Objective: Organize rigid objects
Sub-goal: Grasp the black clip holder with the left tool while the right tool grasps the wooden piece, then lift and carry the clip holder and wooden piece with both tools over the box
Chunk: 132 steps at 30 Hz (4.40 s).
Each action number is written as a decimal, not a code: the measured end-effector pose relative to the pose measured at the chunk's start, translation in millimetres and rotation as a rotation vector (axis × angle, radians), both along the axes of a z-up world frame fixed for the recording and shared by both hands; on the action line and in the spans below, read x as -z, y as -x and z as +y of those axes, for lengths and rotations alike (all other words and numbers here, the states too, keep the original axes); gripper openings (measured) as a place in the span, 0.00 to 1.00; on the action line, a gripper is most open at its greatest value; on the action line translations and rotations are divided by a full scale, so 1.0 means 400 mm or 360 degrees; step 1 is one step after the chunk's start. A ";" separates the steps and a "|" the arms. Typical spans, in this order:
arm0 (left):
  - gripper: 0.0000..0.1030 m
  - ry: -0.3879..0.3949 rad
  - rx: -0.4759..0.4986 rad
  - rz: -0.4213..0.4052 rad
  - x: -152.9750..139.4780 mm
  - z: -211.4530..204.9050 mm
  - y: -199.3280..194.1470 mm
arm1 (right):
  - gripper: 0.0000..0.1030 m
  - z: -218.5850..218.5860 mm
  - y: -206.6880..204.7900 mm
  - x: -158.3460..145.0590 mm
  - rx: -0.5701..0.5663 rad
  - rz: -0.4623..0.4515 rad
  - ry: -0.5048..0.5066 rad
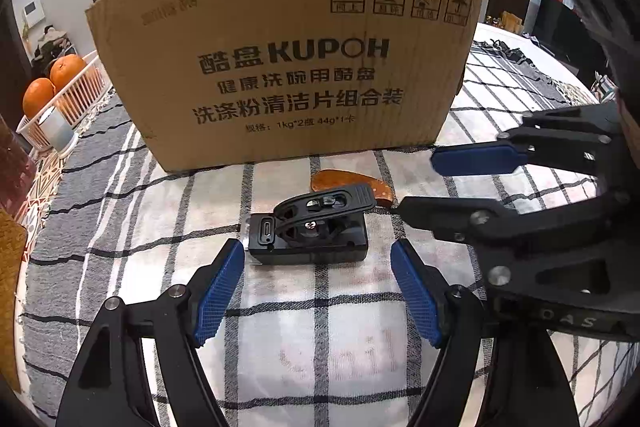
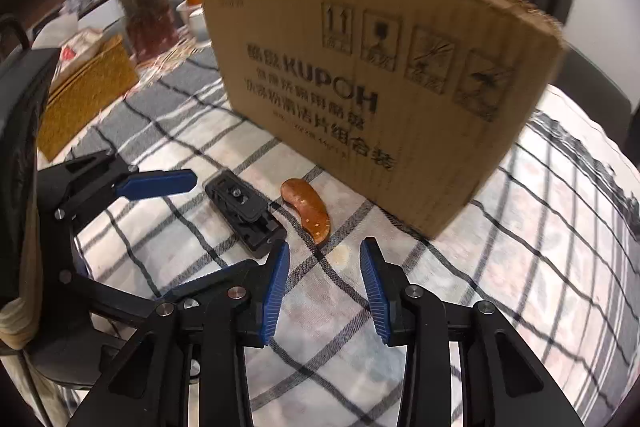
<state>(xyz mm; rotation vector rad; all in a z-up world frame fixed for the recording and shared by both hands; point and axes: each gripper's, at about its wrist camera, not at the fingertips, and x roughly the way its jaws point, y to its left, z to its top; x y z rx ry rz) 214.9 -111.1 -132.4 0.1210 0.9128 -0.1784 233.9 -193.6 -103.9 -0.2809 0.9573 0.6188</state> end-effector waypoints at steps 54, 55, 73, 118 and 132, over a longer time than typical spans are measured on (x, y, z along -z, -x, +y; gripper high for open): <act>0.85 -0.0205 0.0606 -0.0135 -0.014 0.064 -0.129 | 0.30 0.085 -0.046 0.053 0.0030 0.0047 0.0131; 0.85 -0.0200 0.0618 -0.0126 -0.011 0.069 -0.134 | 0.30 0.088 -0.049 0.055 0.0034 0.0052 0.0136; 0.73 -0.0186 0.0466 -0.0136 0.010 0.101 -0.091 | 0.30 0.083 -0.062 0.069 0.0021 0.0093 0.0068; 0.73 -0.0044 -0.0120 -0.0514 -0.297 0.257 0.036 | 0.20 0.079 0.123 -0.251 0.0612 -0.0378 0.0064; 0.73 0.0014 -0.0086 -0.0690 -0.447 0.288 0.055 | 0.20 0.107 0.170 -0.418 0.0718 -0.0631 -0.0106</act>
